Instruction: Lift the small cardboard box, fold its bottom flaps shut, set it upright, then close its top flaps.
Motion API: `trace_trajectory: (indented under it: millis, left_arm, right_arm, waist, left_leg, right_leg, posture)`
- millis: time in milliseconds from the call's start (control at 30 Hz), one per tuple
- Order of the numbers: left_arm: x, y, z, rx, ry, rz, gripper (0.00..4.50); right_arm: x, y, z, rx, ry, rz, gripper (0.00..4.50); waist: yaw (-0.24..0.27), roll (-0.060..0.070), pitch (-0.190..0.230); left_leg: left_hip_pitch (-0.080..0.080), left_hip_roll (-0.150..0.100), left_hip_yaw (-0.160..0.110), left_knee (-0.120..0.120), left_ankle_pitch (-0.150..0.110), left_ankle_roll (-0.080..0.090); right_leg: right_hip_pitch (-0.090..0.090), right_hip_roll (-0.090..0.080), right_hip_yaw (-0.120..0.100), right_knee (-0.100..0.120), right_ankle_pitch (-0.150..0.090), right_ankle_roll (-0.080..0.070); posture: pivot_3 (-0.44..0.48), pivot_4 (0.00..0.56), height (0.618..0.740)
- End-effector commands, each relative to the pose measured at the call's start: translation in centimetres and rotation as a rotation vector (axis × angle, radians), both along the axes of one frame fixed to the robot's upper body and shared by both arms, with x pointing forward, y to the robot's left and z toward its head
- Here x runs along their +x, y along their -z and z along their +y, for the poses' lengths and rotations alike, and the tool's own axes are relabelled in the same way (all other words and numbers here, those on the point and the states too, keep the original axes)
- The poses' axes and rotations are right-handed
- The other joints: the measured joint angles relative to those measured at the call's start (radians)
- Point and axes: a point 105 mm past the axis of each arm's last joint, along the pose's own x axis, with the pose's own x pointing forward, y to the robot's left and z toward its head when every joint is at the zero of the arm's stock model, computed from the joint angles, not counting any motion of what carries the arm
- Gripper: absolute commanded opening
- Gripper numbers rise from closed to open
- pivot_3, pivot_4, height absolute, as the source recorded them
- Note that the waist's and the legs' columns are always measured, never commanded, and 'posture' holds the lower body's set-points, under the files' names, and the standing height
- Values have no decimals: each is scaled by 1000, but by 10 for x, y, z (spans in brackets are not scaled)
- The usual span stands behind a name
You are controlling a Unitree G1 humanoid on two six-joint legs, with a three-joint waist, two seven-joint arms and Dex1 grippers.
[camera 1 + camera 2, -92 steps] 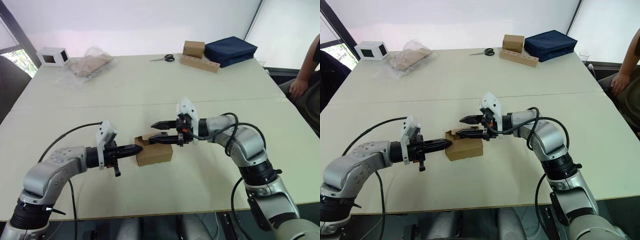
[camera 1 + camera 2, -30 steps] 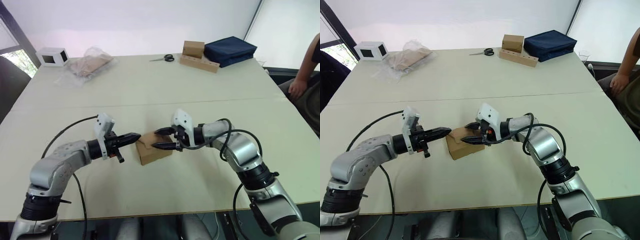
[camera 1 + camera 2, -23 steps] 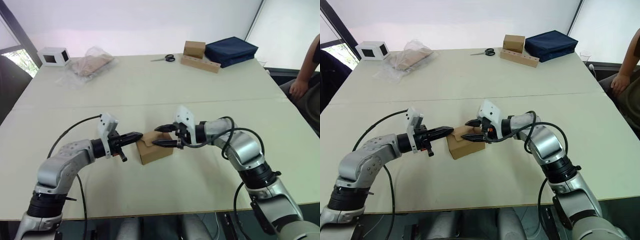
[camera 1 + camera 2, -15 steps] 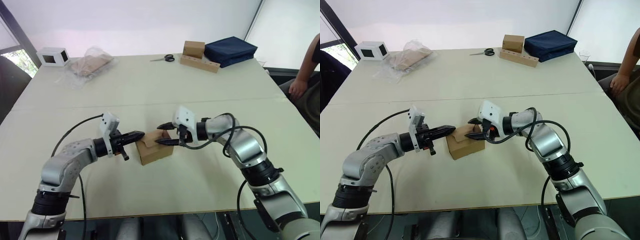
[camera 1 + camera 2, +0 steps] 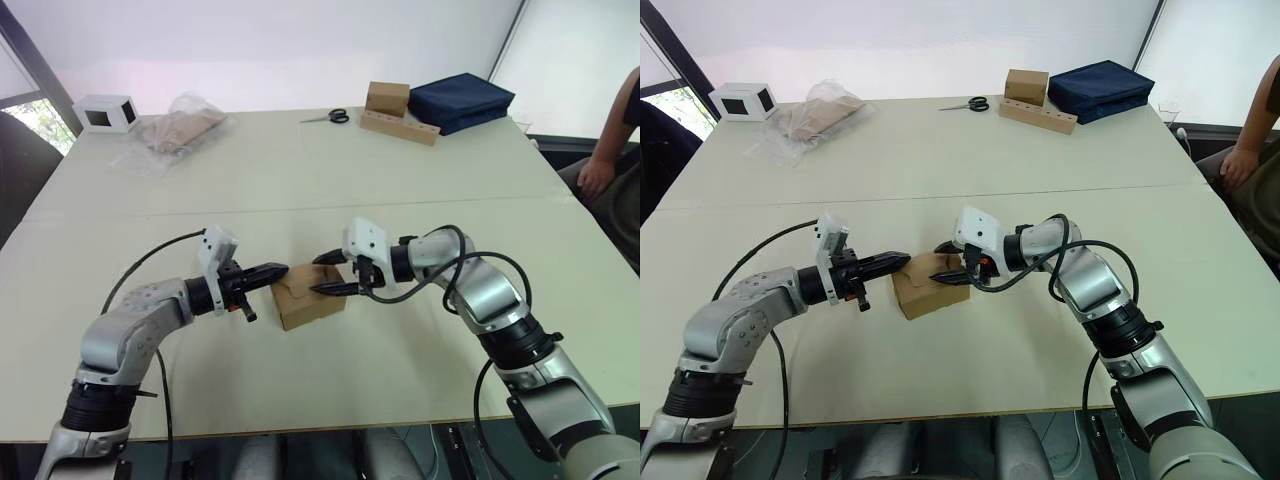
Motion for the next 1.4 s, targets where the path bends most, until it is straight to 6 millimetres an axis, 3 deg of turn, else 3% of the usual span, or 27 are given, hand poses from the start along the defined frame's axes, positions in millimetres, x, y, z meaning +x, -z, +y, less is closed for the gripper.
trace_trajectory:
  millis: [33,467,1100,1400]
  left_arm:
    - [-2,-5,6,7,-18,-10,0]
    - [-3,-2,5,2,-23,10,0]
    - [-3,5,-5,61,0,-27,0]
    - [-3,8,-6,108,22,-56,0]
  right_arm:
    - [-3,-15,2,32,-30,-38,2379]
    - [14,-7,1,-10,62,-119,2379]
    - [10,1,4,-32,58,-112,2379]
    - [-17,-12,3,118,-4,85,2379]
  waist:
    - [0,0,0]
    - [0,0,0]
    - [1,0,0]
    - [5,0,0]
  left_leg:
    - [0,0,0,0,0,0]
    - [0,0,0,0,0,-1]
    - [0,0,0,0,0,-1]
    - [0,0,0,0,0,0]
  right_leg:
    - [0,0,0,0,0,0]
    - [0,0,0,0,0,0]
    - [0,0,0,0,0,0]
    - [0,0,0,0,0,0]
  posture:
    - [0,150,740]
    - [0,150,740]
    - [0,150,740]
    - [0,150,740]
